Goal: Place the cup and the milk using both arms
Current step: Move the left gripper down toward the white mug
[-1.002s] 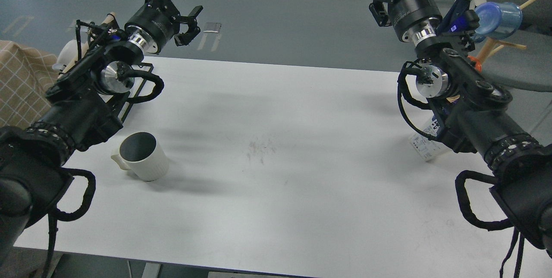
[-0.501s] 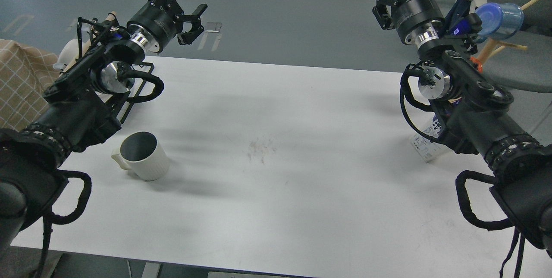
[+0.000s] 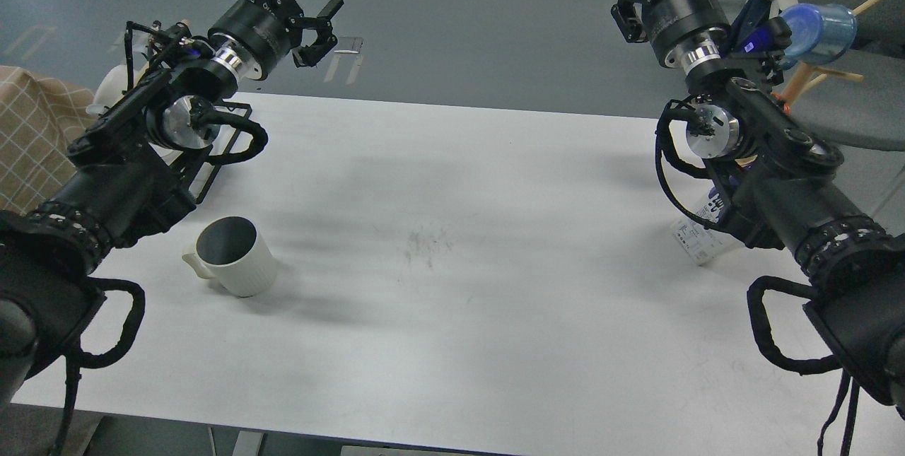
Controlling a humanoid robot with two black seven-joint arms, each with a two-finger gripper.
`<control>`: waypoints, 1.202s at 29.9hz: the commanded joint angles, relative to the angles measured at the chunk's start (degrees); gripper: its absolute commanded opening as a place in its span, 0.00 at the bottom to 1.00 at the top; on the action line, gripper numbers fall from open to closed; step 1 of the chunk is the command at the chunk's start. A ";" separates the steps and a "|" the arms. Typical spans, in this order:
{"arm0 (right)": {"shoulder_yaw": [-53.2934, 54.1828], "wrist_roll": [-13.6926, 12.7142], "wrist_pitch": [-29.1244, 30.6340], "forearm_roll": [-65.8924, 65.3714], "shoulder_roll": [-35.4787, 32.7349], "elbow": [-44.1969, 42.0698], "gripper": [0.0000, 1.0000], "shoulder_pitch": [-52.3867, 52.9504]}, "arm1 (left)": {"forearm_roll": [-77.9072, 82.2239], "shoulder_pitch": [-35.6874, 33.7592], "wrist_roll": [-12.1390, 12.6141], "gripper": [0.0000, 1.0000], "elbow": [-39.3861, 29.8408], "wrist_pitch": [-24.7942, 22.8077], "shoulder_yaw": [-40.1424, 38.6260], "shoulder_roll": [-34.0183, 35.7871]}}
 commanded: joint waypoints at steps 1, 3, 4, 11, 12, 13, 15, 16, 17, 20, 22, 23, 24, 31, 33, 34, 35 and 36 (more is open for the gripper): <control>-0.11 -0.01 -0.04 0.00 0.00 0.00 1.00 0.32 | 1.19 0.15 0.08 0.98 -0.62 0.00 0.99 1.48; -0.11 -0.01 -0.04 0.00 0.00 0.00 1.00 0.41 | 2.95 0.15 0.08 0.98 -3.86 0.00 3.36 3.85; -0.11 -0.01 -0.04 0.00 0.00 0.08 1.00 0.41 | 3.83 0.15 0.08 0.98 -6.40 0.00 4.59 5.51; -0.37 -0.01 0.13 0.00 0.00 0.26 1.00 0.41 | 12.70 0.23 0.52 0.98 -16.26 0.00 7.06 14.57; -0.37 -0.01 0.13 0.00 0.00 0.26 1.00 0.41 | 13.76 0.41 0.61 0.98 -17.40 0.00 7.06 15.63; -0.37 -0.01 0.22 0.00 0.00 0.26 1.00 0.33 | 15.94 0.93 0.69 0.98 -19.76 0.00 7.41 17.90; -0.46 -0.01 0.31 -0.09 0.00 0.43 1.00 0.24 | 20.07 2.07 0.78 0.98 -24.32 0.00 8.99 21.76; -1.24 -0.01 0.40 -0.09 0.00 0.70 1.00 -0.02 | 23.66 2.34 0.70 0.98 -27.75 0.00 9.95 24.40; -1.86 -0.01 0.40 -0.09 0.00 0.79 1.00 -0.03 | 25.61 2.43 0.70 0.98 -29.61 0.00 10.31 25.82; -5.54 -0.01 0.49 -0.09 0.00 1.84 1.00 -0.46 | 34.29 2.96 0.61 0.98 -36.63 0.00 11.54 31.60; -8.18 -0.01 0.49 -0.09 -0.96 3.86 1.00 -0.90 | 41.52 4.19 0.52 0.98 -40.51 0.00 12.16 35.40; -9.06 -0.01 0.49 -0.09 -1.75 4.99 1.00 -1.43 | 46.15 4.97 0.35 0.98 -42.96 0.00 12.25 37.41; -9.51 -0.01 0.40 -0.09 -2.19 5.88 1.00 -1.96 | 50.46 6.11 0.00 0.98 -45.25 0.00 12.42 39.78; -9.51 -0.01 0.40 -0.09 -2.90 6.50 1.00 -2.75 | 67.47 12.54 -4.05 0.98 -53.97 0.00 12.42 49.74; -9.51 -0.01 0.40 0.00 -2.98 7.20 1.00 -3.28 | 73.33 15.95 -5.98 0.98 -56.08 0.00 12.42 53.59; -9.51 -0.01 0.40 -0.09 -2.99 7.55 1.00 -3.45 | 74.49 16.66 -6.33 0.98 -56.17 0.00 12.42 54.22; -9.51 -0.01 0.40 -0.09 -3.07 8.25 1.00 -3.89 | 76.85 18.06 -7.12 0.98 -56.17 0.00 12.42 55.18; -9.42 -0.01 0.40 -0.09 -3.16 8.61 1.00 -4.16 | 79.66 19.47 -8.00 0.98 -56.26 0.00 12.42 55.88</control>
